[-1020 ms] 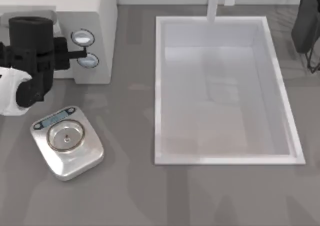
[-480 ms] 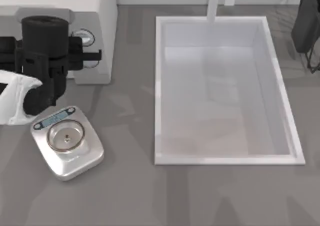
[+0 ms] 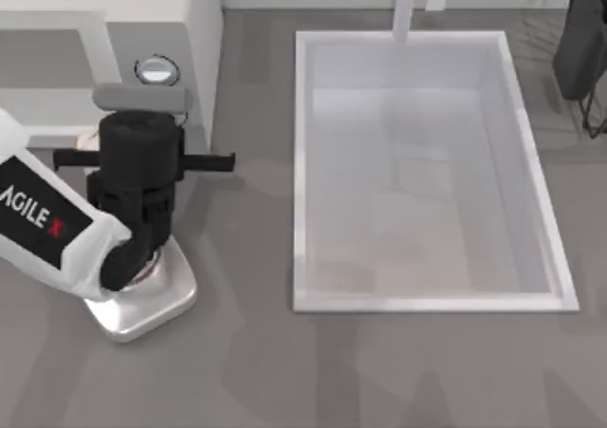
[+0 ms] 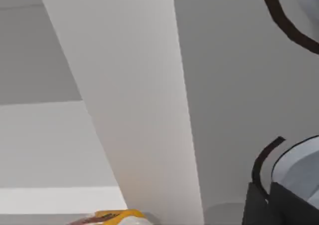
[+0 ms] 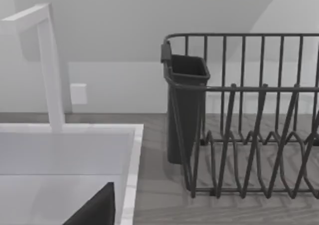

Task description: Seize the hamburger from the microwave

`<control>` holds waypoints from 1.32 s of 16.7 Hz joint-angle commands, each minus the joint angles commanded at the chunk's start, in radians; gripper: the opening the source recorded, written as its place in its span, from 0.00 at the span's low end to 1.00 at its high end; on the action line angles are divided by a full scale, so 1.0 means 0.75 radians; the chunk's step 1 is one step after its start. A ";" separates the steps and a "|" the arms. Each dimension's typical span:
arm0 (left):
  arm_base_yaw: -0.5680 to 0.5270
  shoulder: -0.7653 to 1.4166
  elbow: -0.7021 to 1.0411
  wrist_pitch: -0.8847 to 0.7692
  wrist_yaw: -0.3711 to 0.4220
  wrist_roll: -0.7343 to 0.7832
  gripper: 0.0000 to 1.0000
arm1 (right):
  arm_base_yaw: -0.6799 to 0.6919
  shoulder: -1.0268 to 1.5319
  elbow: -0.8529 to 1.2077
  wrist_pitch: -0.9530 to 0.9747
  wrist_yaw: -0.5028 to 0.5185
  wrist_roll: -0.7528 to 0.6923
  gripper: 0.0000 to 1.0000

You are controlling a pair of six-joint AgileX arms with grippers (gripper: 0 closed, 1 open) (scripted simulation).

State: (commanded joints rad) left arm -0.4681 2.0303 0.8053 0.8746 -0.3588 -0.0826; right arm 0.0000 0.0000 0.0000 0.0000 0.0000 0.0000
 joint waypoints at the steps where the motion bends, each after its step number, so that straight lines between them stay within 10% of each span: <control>1: 0.007 0.054 -0.009 0.054 -0.004 -0.020 0.00 | 0.000 0.000 0.000 0.000 0.000 0.000 1.00; 8: 0.036 0.151 -0.025 0.145 -0.022 -0.070 0.00 | 0.000 0.000 0.000 0.000 0.000 0.000 1.00; 22: 0.036 0.151 -0.025 0.145 -0.022 -0.070 1.00 | 0.000 0.000 0.000 0.000 0.000 0.000 1.00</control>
State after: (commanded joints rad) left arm -0.4415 2.1432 0.7866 0.9836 -0.3755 -0.1352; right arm 0.0000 0.0000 0.0000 0.0000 0.0000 0.0000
